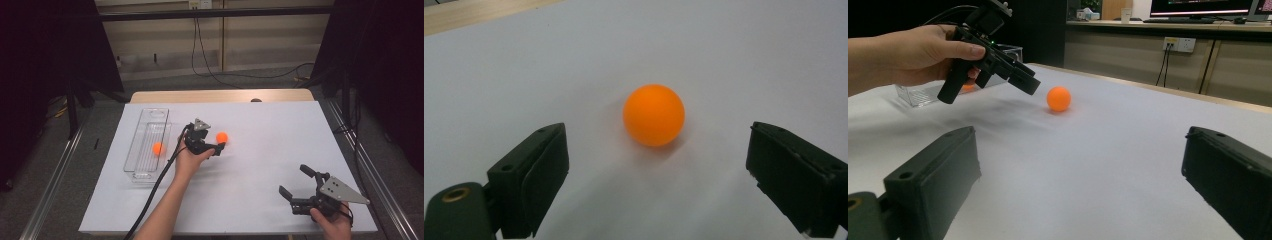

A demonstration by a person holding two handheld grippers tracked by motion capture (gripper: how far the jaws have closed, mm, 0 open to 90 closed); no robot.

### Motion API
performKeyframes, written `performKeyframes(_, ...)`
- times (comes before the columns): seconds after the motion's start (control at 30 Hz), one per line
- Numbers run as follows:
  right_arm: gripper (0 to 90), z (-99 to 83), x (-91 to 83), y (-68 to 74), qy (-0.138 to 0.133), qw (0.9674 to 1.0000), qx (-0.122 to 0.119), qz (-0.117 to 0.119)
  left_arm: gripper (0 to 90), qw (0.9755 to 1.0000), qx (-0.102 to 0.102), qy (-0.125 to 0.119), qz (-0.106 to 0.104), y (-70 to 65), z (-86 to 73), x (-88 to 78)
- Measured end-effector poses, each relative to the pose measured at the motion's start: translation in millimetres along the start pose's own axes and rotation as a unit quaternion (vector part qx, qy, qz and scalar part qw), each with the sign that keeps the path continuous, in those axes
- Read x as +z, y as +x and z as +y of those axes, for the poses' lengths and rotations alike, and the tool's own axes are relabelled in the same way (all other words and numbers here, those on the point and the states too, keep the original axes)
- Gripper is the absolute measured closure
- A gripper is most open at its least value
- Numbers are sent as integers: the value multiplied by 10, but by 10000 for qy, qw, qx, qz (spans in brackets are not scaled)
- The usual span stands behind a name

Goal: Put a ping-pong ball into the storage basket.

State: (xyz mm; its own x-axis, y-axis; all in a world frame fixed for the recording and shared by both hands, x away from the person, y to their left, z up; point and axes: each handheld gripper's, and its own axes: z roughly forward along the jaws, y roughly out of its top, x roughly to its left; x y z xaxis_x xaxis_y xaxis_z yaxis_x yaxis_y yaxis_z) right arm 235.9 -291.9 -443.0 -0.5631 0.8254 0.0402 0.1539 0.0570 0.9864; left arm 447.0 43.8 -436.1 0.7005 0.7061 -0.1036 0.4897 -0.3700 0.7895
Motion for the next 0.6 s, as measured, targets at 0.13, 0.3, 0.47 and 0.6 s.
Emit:
performKeyframes(0.13,15,-1,-1,-1,-2,10000,-4,-7,103,10000,13,12,5,4,0,19)
performKeyframes(0.3,15,-1,3,0,3,10000,-15,-1,104,10000,3,22,10,1,6,44)
performKeyframes(0.47,15,0,3,1,-5,10000,-8,13,103,10000,40,49,41,-12,10,78)
performKeyframes(0.6,14,2,-2,-2,-22,10000,14,-4,103,9999,71,81,44,-24,17,102)
